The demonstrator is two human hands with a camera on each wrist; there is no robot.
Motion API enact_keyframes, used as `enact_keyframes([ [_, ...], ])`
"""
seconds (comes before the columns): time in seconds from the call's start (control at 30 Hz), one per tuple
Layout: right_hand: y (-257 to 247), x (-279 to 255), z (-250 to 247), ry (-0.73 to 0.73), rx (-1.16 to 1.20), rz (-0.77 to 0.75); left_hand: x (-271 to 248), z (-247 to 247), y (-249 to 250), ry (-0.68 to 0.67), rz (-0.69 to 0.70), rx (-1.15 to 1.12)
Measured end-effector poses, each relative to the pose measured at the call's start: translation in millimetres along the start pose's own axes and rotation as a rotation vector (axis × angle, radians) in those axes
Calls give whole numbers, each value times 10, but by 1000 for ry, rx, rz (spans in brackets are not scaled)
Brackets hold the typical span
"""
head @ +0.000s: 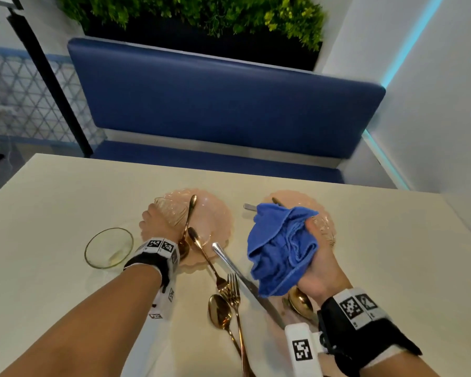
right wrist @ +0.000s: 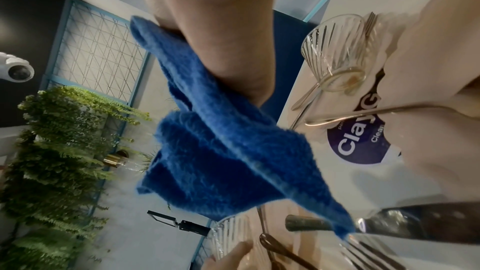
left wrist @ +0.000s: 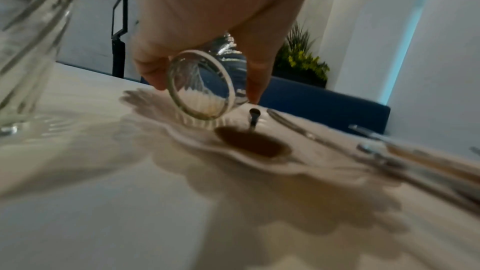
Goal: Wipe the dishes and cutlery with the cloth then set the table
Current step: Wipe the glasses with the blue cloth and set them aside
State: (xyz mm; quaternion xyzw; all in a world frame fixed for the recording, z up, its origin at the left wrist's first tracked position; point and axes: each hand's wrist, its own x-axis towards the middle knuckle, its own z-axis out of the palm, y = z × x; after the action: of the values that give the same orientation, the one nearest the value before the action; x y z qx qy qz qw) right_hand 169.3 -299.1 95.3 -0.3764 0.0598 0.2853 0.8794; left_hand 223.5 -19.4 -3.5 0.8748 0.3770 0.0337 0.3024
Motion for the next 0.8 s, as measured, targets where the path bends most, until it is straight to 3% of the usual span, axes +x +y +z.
enact_keyframes([
  [0.07, -18, 38, -25, 8, -19, -4, -89, -54, 6, 7, 79, -179],
  [0.13, -53, 74, 7, 14, -29, -12, -259, -146, 26, -80, 228, -438],
  [0.2, -108, 110, 81, 29, -70, -59, -538, -307, 84, -329, 298, -665],
  [0.27, -161, 156, 201, 71, -182, -150, -773, -456, 150, -564, 331, -755],
  [0.37, -162, 206, 424, 173, -735, -303, -1004, -628, 257, -791, 353, -925],
  [0.43, -102, 170, 588, 112, -1088, -424, -1109, -679, 331, -831, 333, -1051],
  [0.53, 26, 97, 716, -190, -1505, -532, -1191, -684, 396, -835, 221, -1123],
  [0.6, 98, 75, 690, -346, -1707, -510, -1198, -677, 404, -885, 145, -1094],
  [0.7, 120, -24, 713, -405, -1542, -408, -1253, -749, 470, -907, 129, -1005],
  [0.77, 149, -129, 777, -372, -1360, -358, -1275, -772, 514, -793, 273, -1031],
  [0.8, 167, -140, 769, -325, -1272, -333, -1272, -786, 532, -683, 423, -1029],
])
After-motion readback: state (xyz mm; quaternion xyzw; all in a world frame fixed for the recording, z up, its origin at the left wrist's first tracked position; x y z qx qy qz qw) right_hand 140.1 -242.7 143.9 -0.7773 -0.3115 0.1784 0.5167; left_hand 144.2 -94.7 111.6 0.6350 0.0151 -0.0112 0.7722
